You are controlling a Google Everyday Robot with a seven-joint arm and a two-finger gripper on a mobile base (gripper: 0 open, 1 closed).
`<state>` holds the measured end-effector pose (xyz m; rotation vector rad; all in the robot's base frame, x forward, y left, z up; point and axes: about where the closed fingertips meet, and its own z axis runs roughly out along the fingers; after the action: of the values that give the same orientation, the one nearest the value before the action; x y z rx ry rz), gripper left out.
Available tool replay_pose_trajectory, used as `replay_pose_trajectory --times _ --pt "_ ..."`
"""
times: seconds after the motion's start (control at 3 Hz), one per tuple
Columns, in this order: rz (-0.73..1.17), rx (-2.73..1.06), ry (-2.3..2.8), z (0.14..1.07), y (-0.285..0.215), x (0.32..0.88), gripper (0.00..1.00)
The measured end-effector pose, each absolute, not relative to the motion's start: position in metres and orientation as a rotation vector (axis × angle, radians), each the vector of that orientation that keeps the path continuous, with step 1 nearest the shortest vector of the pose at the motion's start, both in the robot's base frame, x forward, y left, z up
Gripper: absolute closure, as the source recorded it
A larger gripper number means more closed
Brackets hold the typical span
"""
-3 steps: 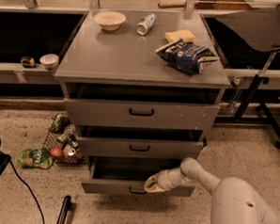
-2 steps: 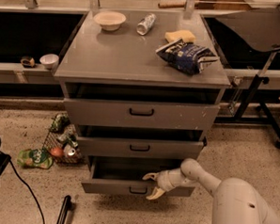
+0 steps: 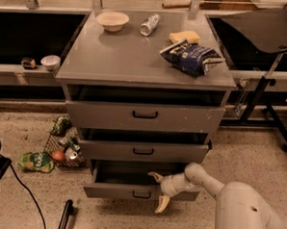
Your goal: Open bottom drawer
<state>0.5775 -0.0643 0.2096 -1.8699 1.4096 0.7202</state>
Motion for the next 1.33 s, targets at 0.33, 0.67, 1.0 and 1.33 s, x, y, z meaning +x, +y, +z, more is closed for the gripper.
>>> replay_pose_trajectory --times 0.33,0.67,1.0,1.33 --pt "0.781 -1.864 1.465 0.197 -0.064 0.568 0.01" --pt "0.826 -1.876 1.518 0.194 -0.063 0.555 0.19" --pt "0.873 -1.884 1.543 0.197 -0.059 0.543 0.42" --pt "0.921 -1.890 1.556 0.202 -0.056 0.532 0.73"
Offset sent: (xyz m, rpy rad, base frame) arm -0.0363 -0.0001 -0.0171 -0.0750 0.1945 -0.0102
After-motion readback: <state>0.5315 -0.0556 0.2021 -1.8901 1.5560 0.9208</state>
